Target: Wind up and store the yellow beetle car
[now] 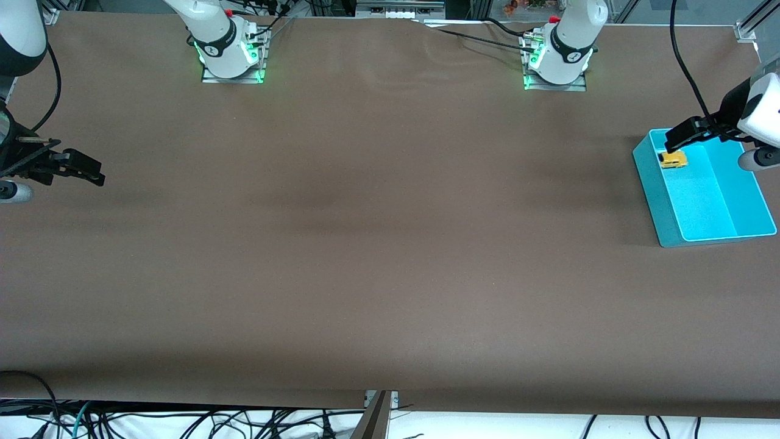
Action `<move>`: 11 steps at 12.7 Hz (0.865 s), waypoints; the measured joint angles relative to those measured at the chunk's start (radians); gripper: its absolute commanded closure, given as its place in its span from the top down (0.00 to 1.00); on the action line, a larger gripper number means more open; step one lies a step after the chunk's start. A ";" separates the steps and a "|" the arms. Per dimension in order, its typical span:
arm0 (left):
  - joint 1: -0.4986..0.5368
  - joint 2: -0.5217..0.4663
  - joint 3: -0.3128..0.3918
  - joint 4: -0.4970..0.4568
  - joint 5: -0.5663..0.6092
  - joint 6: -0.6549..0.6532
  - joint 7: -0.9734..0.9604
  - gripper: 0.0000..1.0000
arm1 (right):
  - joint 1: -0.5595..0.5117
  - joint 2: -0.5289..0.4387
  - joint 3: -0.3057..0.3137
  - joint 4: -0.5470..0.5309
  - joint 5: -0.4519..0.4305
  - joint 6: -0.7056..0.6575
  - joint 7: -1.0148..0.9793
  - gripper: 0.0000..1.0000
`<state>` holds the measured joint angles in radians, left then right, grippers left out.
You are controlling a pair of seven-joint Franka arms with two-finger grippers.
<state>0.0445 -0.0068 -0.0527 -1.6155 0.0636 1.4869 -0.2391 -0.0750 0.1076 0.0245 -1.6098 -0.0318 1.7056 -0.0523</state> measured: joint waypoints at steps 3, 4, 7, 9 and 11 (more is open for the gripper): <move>0.006 0.000 0.001 0.008 -0.013 -0.001 0.000 1.00 | 0.000 0.000 -0.001 0.000 0.000 0.000 0.000 1.00; 0.009 0.002 0.002 0.016 -0.016 -0.001 0.000 1.00 | 0.000 0.000 -0.002 0.000 0.000 0.000 0.000 1.00; 0.007 0.014 -0.002 0.052 -0.021 -0.013 0.000 1.00 | -0.001 0.000 -0.003 0.000 0.000 0.000 0.000 1.00; 0.006 0.024 -0.003 0.060 -0.021 -0.017 0.000 1.00 | -0.001 0.000 -0.003 0.000 0.000 0.000 0.000 1.00; 0.006 0.030 -0.003 0.066 -0.022 -0.019 0.000 1.00 | -0.001 0.000 -0.003 0.000 0.000 0.000 0.000 1.00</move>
<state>0.0507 0.0236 -0.0557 -1.5498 0.0421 1.4684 -0.2390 -0.0757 0.1076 0.0215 -1.6097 -0.0323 1.7056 -0.0523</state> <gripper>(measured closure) 0.000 0.000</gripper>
